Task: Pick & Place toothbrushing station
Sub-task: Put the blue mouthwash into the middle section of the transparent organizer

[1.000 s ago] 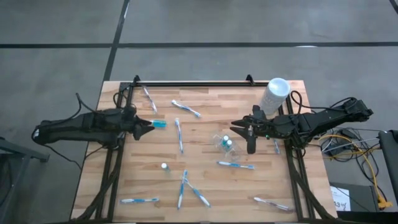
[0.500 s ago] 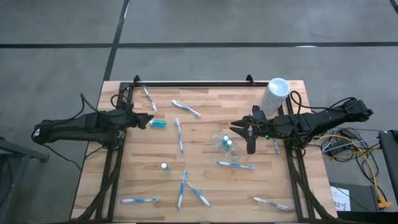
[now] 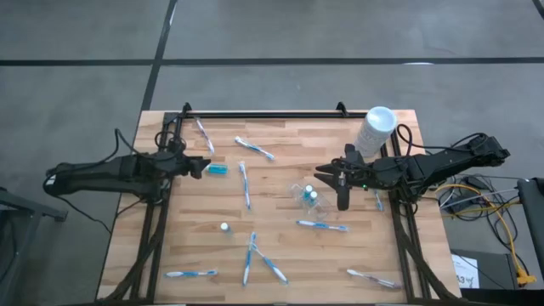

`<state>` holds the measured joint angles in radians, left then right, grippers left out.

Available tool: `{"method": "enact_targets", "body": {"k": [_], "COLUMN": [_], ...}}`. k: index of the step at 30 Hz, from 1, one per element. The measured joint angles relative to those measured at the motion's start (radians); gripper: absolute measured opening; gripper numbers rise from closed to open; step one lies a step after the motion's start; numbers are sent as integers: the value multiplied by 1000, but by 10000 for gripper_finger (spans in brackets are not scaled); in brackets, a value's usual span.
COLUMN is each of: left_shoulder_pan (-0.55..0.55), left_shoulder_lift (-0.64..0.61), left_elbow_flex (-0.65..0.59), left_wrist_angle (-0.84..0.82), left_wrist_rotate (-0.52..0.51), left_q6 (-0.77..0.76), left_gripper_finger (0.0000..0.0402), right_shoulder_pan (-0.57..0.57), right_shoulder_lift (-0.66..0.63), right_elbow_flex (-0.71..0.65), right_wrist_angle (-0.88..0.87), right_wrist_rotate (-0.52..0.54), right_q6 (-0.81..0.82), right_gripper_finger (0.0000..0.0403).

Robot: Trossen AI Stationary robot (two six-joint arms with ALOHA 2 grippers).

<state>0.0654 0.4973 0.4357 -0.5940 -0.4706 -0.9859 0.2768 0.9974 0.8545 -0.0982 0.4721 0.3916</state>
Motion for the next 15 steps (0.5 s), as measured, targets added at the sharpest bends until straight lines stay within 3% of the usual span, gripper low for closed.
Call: {"method": "enact_targets", "body": {"k": [10,15], "left_shoulder_pan": [15,44], "left_shoulder_lift": [118,145], "left_elbow_flex": [-12,-14], "left_wrist_angle": [-16,-85], "left_wrist_rotate": [16,17], "left_q6": [-62,-258], "left_gripper_finger": [250,250], "right_shoulder_pan": [0,0], "right_shoulder_lift": [0,0], "right_elbow_flex": [0,0], "right_wrist_angle": [0,0], "right_wrist_rotate": [0,0], "right_q6": [0,0], "right_gripper_finger": [88,83]}}
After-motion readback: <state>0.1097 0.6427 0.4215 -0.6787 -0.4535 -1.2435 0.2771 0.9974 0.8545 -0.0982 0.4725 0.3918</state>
